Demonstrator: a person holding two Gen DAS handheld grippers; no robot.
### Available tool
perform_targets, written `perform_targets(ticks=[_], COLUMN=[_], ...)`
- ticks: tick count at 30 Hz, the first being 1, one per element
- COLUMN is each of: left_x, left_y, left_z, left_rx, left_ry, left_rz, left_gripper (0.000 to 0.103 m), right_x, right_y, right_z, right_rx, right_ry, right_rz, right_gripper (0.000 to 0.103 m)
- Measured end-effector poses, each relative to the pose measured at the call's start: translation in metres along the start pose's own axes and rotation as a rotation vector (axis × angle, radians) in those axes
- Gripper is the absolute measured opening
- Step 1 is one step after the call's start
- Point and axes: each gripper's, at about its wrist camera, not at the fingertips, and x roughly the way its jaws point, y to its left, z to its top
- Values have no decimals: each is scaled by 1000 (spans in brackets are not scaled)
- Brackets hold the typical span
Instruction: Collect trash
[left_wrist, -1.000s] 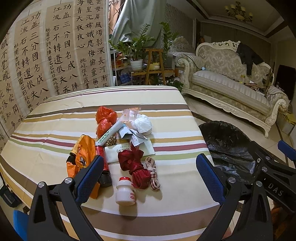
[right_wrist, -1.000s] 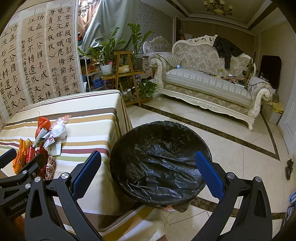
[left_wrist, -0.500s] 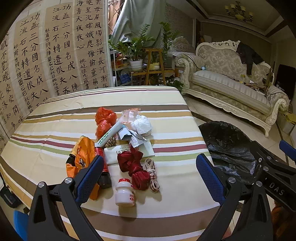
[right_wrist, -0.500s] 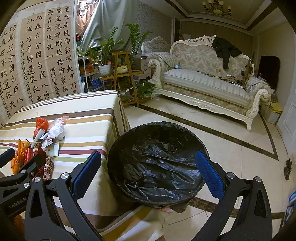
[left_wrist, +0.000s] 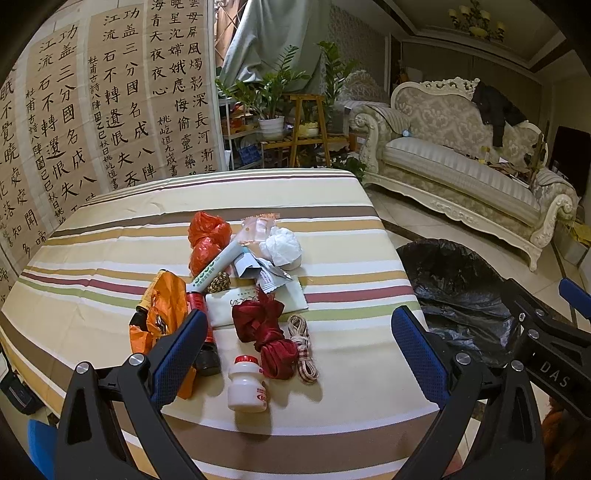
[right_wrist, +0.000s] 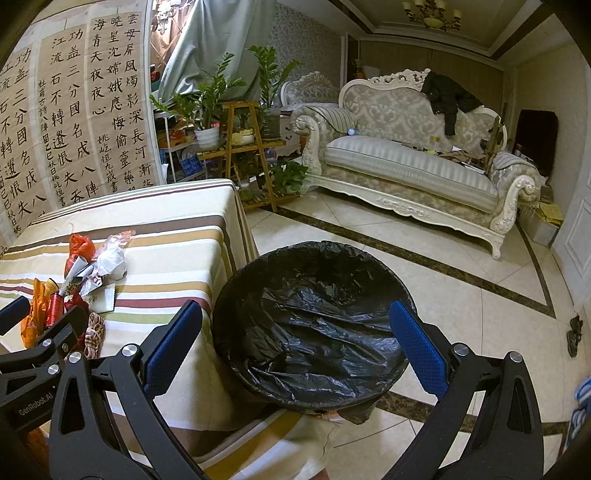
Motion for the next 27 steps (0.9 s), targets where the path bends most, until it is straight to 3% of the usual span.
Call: perform_targets(ticks=[27], left_x=[6], left_y=[-2], left_z=[-3], left_rx=[-2], left_ry=[19], left_rz=[-7], left_gripper=[97], right_x=[5], right_y=[-4], right_z=[-3], right_rx=[5], right_ry=[10], right_rz=[-3], right_gripper=[99])
